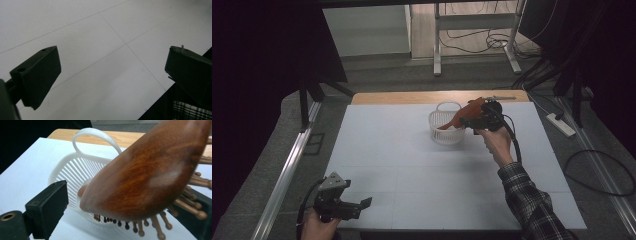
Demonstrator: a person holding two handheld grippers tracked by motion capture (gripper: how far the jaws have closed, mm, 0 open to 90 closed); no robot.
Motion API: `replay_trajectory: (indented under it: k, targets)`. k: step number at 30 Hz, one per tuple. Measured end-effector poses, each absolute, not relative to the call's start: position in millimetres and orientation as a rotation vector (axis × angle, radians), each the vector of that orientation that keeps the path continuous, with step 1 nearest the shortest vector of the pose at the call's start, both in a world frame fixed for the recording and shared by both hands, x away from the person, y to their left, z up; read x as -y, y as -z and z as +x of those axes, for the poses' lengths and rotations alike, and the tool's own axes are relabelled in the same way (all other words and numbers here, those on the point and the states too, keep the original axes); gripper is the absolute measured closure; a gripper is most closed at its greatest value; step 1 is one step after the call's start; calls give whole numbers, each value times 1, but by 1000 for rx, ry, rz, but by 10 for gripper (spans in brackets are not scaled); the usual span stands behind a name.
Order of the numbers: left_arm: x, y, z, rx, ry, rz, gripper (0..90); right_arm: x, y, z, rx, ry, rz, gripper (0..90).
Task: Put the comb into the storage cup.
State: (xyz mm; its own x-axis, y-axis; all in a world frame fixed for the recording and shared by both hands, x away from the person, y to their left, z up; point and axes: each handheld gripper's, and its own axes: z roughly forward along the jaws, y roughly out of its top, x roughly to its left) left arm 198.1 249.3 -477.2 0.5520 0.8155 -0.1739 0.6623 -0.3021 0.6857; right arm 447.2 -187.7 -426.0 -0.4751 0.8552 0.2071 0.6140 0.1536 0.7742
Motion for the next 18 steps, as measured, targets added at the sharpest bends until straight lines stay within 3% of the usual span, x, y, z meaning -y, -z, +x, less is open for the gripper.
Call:
replay_trajectory:
  k: [18]
  targets:
    - [-249,477,198,-1185,-268,2057,12,193,417,439,-2183,-1164,1341,32]
